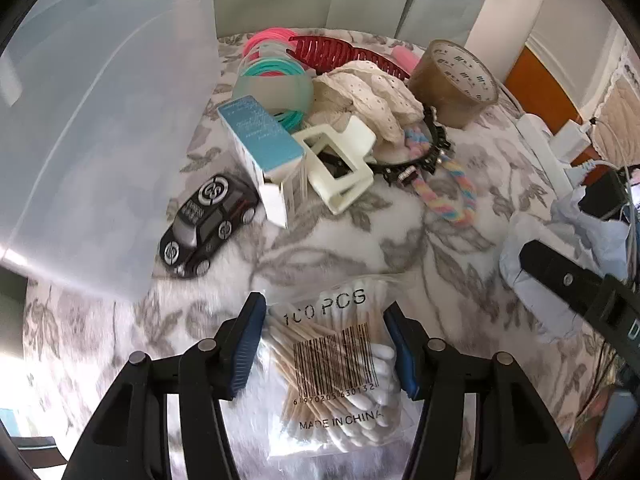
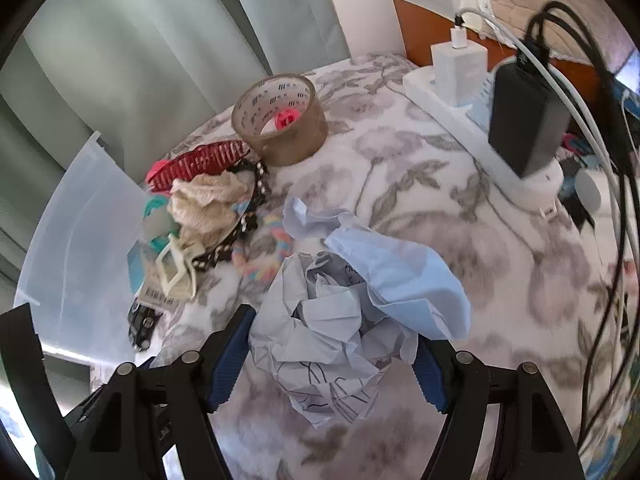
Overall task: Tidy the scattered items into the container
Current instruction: 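Close the left gripper on the swab bag while the right gripper grasps the paper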
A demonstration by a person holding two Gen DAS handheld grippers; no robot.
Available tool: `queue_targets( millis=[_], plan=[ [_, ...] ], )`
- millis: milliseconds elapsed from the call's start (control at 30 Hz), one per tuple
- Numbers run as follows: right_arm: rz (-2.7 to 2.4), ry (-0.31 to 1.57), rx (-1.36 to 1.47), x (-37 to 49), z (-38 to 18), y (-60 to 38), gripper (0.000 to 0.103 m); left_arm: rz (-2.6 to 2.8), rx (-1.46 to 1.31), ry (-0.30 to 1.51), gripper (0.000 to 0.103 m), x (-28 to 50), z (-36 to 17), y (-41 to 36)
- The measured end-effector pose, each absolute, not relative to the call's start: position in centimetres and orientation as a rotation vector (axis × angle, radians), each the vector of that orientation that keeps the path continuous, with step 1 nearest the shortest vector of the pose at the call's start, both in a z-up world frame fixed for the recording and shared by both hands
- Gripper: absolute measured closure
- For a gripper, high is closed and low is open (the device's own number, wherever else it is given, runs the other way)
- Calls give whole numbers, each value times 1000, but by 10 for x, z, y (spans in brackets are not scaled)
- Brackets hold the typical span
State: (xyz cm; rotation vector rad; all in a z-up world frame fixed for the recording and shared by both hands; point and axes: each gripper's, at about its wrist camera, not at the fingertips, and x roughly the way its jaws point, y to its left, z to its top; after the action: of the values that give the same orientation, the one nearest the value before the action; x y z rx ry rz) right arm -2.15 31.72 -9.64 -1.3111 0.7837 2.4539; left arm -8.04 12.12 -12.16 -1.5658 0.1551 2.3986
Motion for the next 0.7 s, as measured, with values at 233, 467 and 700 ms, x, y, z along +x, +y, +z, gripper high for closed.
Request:
queue_targets(
  millis=[233,467,700],
  plan=[
    [2455,742,-1306,-3,-86,304,28,2384,-1583,194,45,-74,-123,127],
    [2459,754,-1277,5,-76,300,29,2365,-1565,224,46,-72,-112,139],
    [2531,770,-1106,4,-24,303,29,2384,-1457,89,46,-66,-57,135]
  ],
)
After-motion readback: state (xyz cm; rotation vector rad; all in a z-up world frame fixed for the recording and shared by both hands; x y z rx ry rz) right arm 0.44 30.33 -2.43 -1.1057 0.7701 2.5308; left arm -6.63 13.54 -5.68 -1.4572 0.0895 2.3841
